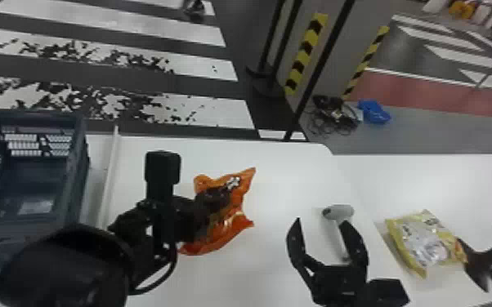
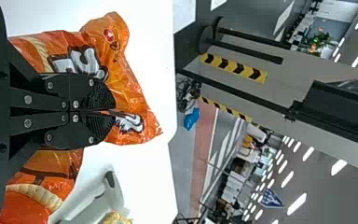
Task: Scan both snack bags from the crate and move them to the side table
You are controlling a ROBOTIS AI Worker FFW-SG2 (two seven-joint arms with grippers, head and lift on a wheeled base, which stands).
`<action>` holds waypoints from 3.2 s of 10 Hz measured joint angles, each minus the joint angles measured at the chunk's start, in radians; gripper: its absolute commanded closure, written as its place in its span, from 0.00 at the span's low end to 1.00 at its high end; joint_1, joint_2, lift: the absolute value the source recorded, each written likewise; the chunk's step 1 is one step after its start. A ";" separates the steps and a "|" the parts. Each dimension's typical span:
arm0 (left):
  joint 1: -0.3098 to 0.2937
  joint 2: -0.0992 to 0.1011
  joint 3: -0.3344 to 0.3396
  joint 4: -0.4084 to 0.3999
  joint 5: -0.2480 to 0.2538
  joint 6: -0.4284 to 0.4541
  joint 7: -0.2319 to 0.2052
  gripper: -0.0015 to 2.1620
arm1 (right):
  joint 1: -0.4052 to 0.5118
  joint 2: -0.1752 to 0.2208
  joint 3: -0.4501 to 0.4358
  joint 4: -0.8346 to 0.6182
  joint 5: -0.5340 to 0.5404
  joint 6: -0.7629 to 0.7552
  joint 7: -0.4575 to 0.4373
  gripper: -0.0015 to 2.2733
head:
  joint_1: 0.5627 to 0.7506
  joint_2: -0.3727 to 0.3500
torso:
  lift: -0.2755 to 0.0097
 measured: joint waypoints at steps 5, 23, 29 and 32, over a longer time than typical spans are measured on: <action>0.018 -0.025 -0.073 0.100 -0.045 -0.056 0.083 0.00 | 0.003 0.000 -0.008 -0.001 -0.018 -0.008 0.000 0.04 | 0.70 0.03 | 0.62; 0.579 0.347 0.358 -0.534 -0.216 -0.480 0.107 0.04 | -0.014 -0.025 -0.042 -0.241 -0.207 0.623 0.090 0.04 | 0.70 0.20 | 0.62; 0.753 0.373 0.486 -0.509 -0.116 -0.672 0.095 0.04 | -0.072 -0.030 -0.275 -0.333 -0.526 1.246 0.315 0.05 | 0.70 0.36 | 0.62; 0.773 0.374 0.502 -0.469 -0.082 -0.715 0.094 0.04 | -0.129 -0.029 -0.299 -0.234 -0.541 1.316 0.379 0.05 | 0.70 0.40 | 0.62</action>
